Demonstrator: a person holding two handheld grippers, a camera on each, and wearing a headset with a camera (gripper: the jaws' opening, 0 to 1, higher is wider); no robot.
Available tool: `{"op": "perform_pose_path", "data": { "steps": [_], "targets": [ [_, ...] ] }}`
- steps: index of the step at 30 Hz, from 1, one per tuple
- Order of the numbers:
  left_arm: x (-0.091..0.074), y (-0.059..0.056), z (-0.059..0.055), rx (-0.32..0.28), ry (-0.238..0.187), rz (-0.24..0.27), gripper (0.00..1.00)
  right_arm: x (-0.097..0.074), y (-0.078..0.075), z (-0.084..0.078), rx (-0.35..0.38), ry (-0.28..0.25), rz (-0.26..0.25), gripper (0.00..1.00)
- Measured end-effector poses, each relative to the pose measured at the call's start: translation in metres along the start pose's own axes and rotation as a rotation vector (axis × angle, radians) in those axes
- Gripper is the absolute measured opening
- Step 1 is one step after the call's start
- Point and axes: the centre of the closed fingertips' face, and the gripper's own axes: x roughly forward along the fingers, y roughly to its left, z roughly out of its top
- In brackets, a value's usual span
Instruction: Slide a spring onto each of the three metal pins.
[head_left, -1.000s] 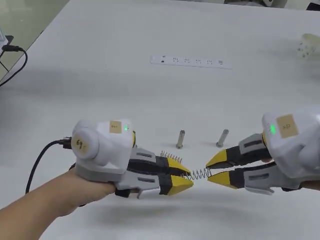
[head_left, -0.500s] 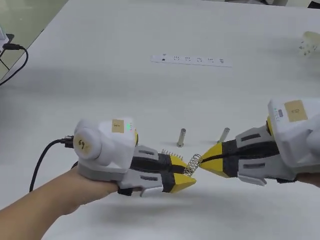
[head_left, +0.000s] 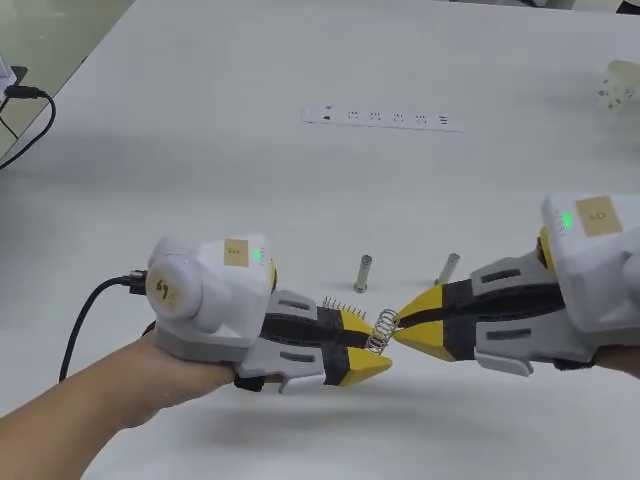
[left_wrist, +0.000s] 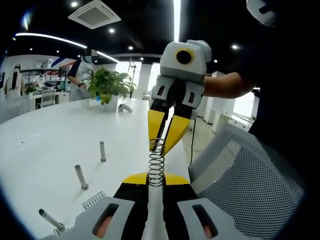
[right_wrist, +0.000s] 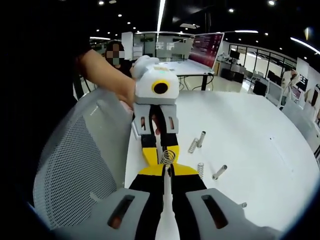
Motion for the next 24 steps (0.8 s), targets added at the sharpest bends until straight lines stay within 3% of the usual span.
{"op": "perform_pose_path", "data": {
  "steps": [7,12,15,24],
  "targets": [
    [-0.001,0.0,0.001,0.003,-0.002,0.001,0.01,0.001,0.001,0.003,0.008,-0.016,0.004,0.03],
    [-0.001,-0.002,0.0,0.007,-0.001,-0.003,0.01,0.004,0.002,0.004,0.04,-0.033,0.008,0.09],
    [0.001,-0.004,0.002,0.006,-0.007,-0.011,0.01,0.006,0.005,0.01,0.056,-0.064,0.017,0.09],
    [-0.001,-0.002,0.002,0.004,-0.006,-0.008,0.01,0.008,0.004,0.012,0.081,-0.083,0.009,0.09]
  ]
}}
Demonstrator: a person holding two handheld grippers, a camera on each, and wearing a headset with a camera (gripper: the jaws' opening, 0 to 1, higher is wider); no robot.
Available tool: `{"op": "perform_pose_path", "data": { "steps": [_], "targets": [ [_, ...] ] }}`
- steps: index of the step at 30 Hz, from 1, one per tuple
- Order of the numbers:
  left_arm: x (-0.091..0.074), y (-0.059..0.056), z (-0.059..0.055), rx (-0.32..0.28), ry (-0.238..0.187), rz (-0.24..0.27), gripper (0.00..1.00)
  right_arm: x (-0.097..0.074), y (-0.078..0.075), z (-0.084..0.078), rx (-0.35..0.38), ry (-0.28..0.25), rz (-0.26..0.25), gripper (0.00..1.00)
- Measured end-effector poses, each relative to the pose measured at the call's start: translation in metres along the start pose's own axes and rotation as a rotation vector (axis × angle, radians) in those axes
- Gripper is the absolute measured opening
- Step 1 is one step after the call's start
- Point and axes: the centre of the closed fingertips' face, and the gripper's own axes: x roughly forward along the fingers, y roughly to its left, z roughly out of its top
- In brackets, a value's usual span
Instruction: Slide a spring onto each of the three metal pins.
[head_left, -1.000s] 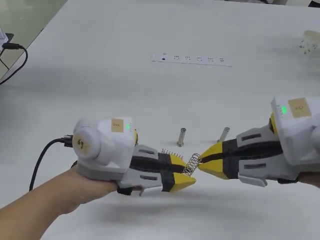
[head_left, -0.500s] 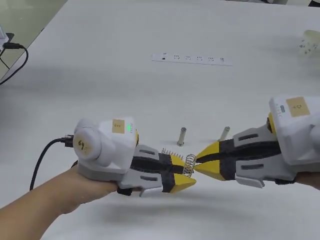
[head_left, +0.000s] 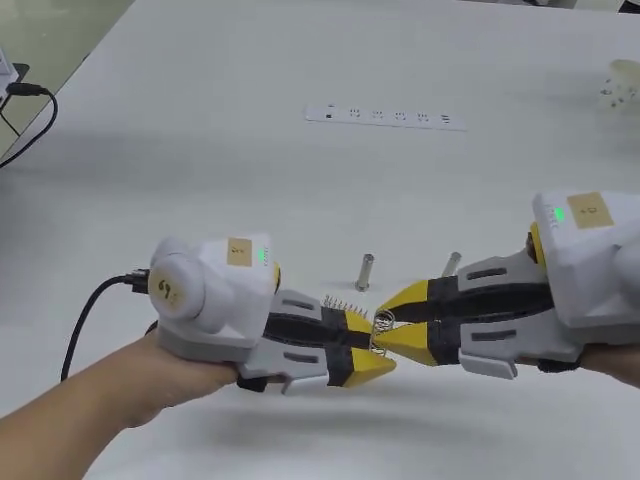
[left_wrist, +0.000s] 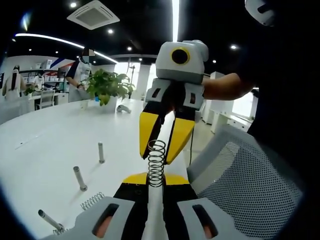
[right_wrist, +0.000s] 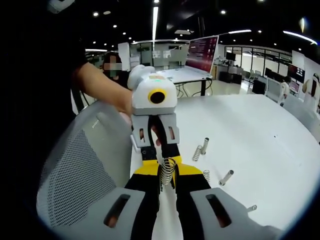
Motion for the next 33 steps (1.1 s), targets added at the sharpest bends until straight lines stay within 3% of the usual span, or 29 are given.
{"op": "perform_pose_path", "data": {
  "steps": [9,23,33],
  "targets": [
    [-0.004,0.004,0.004,-0.011,-0.017,0.016,0.01,-0.001,-0.002,0.006,0.054,-0.053,-0.022,0.08],
    [-0.01,0.014,0.009,-0.055,-0.044,0.071,0.06,0.0,-0.008,0.014,0.003,-0.065,-0.051,0.07],
    [-0.015,0.017,0.004,-0.057,-0.025,0.1,0.09,0.003,-0.008,0.013,-0.02,-0.06,-0.071,0.08]
  ]
}}
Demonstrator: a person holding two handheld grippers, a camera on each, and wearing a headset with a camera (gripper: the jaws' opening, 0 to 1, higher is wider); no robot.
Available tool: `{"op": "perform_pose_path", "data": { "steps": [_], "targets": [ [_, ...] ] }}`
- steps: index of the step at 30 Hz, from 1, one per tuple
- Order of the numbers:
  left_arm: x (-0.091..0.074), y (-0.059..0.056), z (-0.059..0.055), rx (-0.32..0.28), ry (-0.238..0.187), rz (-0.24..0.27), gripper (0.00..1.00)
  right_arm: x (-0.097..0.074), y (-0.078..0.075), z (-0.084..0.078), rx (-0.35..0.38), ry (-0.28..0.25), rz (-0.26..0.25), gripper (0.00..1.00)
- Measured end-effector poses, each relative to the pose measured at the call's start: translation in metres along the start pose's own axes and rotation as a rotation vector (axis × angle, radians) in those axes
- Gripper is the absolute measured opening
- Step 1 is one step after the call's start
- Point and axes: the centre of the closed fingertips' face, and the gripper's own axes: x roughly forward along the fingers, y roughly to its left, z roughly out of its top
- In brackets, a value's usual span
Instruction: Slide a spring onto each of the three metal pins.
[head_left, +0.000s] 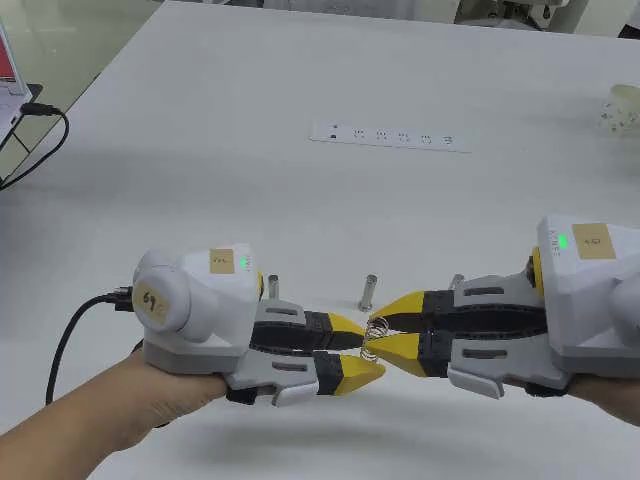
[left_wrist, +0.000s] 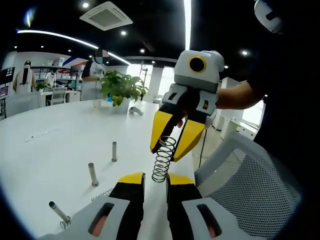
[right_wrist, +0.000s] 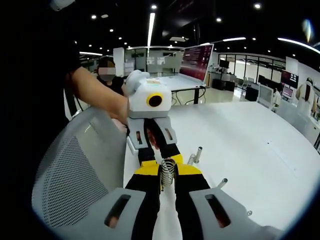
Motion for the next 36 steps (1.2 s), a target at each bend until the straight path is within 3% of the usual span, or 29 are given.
{"op": "perform_pose_path", "data": {
  "steps": [17,25,36],
  "targets": [
    [-0.017,0.008,-0.012,-0.009,0.034,0.057,0.17,-0.003,-0.003,-0.006,-0.015,0.018,-0.031,0.08],
    [-0.034,0.02,-0.013,-0.017,0.034,0.101,0.25,-0.003,-0.005,-0.007,-0.025,0.022,-0.043,0.08],
    [-0.067,0.039,-0.015,-0.037,0.019,0.191,0.28,-0.007,-0.011,-0.01,-0.037,0.025,-0.066,0.08]
  ]
}}
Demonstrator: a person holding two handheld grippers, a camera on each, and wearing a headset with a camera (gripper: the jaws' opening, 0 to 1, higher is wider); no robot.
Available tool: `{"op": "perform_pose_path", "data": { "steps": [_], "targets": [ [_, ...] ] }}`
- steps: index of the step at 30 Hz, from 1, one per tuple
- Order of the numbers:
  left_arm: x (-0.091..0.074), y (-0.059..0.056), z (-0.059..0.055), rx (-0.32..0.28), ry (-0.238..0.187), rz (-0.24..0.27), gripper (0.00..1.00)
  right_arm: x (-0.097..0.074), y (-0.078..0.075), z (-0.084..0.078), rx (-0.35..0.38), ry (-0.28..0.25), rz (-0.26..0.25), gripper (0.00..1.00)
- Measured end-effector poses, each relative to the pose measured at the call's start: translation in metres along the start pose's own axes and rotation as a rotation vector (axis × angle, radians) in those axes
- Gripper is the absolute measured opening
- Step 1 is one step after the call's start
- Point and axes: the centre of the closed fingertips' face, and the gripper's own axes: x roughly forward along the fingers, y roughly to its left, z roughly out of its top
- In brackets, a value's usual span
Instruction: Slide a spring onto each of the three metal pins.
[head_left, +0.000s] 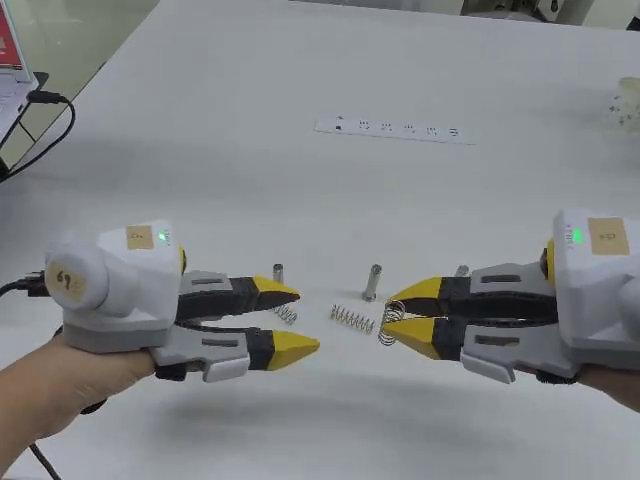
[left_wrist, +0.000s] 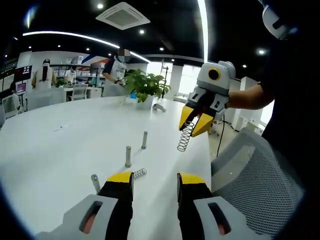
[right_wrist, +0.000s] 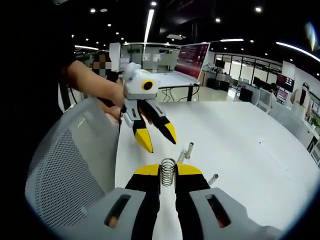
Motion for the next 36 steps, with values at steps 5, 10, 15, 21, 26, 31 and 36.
{"op": "perform_pose_path", "data": {
  "steps": [5,10,15,21,26,31,36],
  "targets": [
    [-0.013,0.009,-0.001,-0.015,-0.014,0.042,0.31,-0.003,-0.007,-0.002,0.017,-0.009,-0.028,0.08],
    [-0.023,0.019,-0.004,-0.016,-0.024,0.09,0.4,-0.005,-0.01,-0.005,0.028,-0.01,-0.041,0.08],
    [-0.029,0.026,-0.01,-0.025,-0.015,0.129,0.5,-0.006,-0.012,-0.009,0.036,-0.003,-0.053,0.08],
    [-0.034,0.032,-0.017,-0.047,-0.007,0.155,0.61,-0.009,-0.016,-0.013,0.042,0.001,-0.073,0.08],
    [-0.035,0.036,-0.018,-0.055,-0.011,0.174,0.8,-0.013,-0.023,-0.017,0.059,0.004,-0.107,0.08],
    [-0.032,0.039,-0.024,-0.044,0.013,0.199,0.98,-0.018,-0.035,-0.022,0.083,0.011,-0.155,0.08],
    [-0.032,0.038,-0.025,-0.053,0.01,0.196,0.98,-0.025,-0.047,-0.026,0.117,0.001,-0.198,0.08]
  ]
}}
